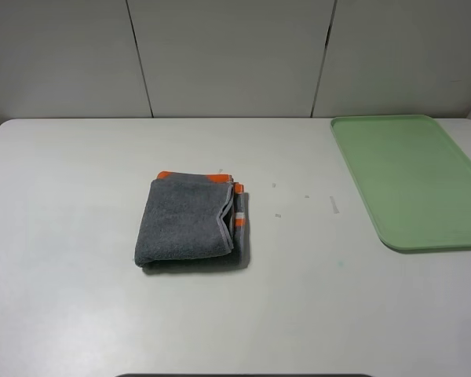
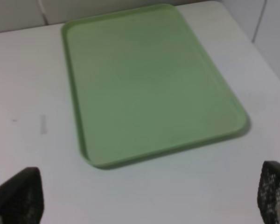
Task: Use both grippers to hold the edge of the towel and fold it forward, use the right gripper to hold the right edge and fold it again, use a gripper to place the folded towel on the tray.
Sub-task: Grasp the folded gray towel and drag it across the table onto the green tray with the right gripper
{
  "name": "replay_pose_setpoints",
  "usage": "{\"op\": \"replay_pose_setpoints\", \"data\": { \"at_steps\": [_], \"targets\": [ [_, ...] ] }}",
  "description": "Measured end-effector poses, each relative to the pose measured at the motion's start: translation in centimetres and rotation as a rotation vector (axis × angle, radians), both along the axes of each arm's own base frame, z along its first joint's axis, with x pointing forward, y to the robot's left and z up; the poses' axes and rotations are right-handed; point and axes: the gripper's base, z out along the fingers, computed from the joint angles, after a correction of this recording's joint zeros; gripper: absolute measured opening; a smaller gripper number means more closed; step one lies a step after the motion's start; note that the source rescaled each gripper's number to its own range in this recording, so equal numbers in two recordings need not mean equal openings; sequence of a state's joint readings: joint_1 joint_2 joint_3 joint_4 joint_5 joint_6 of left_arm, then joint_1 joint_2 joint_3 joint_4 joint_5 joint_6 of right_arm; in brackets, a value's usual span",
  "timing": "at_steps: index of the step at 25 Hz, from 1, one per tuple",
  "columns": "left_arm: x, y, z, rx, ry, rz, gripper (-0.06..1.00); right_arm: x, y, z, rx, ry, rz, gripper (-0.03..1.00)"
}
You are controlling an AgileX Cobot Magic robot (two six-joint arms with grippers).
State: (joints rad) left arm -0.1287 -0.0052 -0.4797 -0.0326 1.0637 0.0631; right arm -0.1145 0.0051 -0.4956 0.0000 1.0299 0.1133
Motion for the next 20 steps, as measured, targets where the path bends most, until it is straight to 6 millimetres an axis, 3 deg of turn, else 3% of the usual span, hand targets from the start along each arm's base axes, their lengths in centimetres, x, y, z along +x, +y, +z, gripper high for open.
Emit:
{"op": "replay_pose_setpoints", "data": {
  "at_steps": [6, 14, 20],
  "targets": [
    [0.0, 0.0, 0.0, 0.000, 0.000, 0.000, 1.00, 1.8, 0.4, 1.5, 0.019, 0.082, 0.068, 1.00],
    [0.0, 0.0, 0.0, 0.001, 0.000, 0.000, 1.00, 7.1, 0.9, 4.2, 0.009, 0.215, 0.235, 1.00],
    [0.0, 0.0, 0.0, 0.001, 0.000, 0.000, 1.00, 10.8, 1.7, 4.7, 0.012, 0.329, 0.356, 1.00]
  ]
}}
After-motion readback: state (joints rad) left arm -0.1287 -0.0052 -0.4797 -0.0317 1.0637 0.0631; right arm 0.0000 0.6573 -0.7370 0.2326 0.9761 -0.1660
